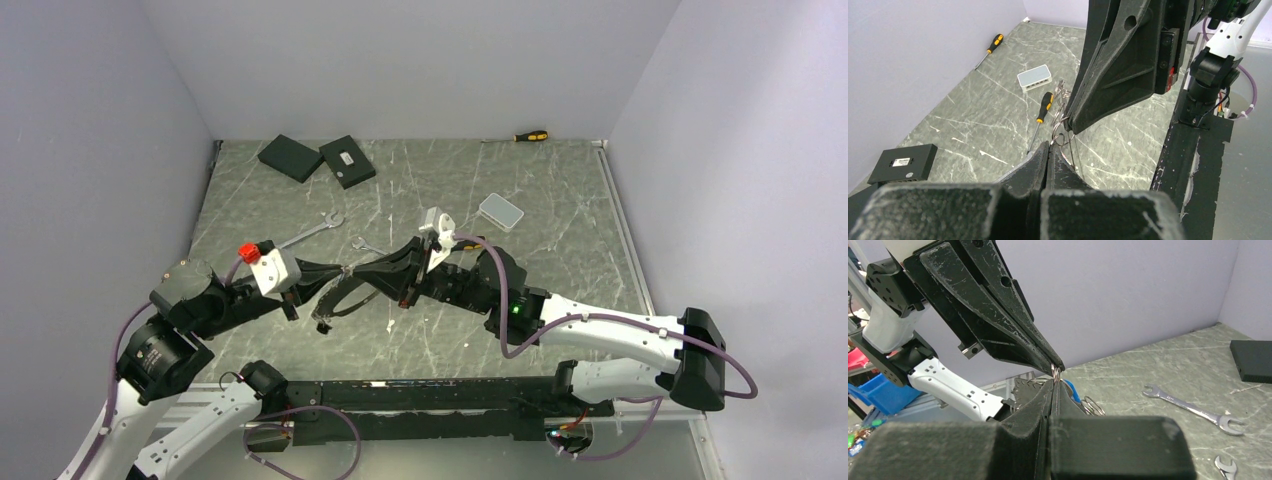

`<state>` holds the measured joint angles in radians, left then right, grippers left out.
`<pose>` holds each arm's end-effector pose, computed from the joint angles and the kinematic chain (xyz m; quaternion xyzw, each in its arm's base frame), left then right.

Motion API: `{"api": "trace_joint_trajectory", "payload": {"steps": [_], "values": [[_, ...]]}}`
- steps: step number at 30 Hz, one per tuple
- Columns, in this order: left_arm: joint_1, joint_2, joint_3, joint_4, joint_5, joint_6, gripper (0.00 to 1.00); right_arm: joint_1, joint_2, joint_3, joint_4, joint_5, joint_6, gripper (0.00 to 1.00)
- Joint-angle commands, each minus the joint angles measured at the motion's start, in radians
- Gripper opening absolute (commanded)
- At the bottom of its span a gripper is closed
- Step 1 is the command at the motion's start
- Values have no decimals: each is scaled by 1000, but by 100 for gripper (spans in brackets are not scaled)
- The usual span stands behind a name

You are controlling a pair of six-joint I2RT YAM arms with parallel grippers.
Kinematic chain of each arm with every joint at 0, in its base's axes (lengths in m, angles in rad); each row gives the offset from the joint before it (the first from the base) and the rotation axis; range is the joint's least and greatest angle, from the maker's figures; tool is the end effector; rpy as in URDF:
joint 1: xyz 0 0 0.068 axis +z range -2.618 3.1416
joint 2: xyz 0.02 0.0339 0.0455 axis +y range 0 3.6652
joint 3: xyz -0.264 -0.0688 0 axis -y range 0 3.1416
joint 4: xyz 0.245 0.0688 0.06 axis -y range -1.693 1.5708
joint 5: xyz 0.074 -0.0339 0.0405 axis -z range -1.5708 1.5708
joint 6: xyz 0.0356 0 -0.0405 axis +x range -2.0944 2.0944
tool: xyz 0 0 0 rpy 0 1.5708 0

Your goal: Put the keys on the keyring

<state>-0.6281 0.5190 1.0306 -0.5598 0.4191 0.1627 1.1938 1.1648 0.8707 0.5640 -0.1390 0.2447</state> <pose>0.0574 -0.0596 0.4116 0.4052 0.5982 -0.3021 0.6219 0.0959 0.2556 0.3716 -0.3252 0.5121 0.5547 0.5695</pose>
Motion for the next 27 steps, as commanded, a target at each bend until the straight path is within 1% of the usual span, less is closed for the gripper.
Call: {"api": "trace_joint_trajectory", "payload": {"steps": [1, 16, 23, 27], "values": [[2, -5, 47, 40, -72, 53, 0, 12, -39, 44, -19, -25, -14, 0], [2, 4, 63, 37, -81, 69, 0, 13, -31, 56, -82, -34, -19, 0], [4, 21, 89, 16, -37, 100, 0, 12, 38, 148, -208, -23, -40, 0], [3, 38, 116, -23, -43, 133, 0, 13, 79, 197, -277, -41, -41, 0]]}}
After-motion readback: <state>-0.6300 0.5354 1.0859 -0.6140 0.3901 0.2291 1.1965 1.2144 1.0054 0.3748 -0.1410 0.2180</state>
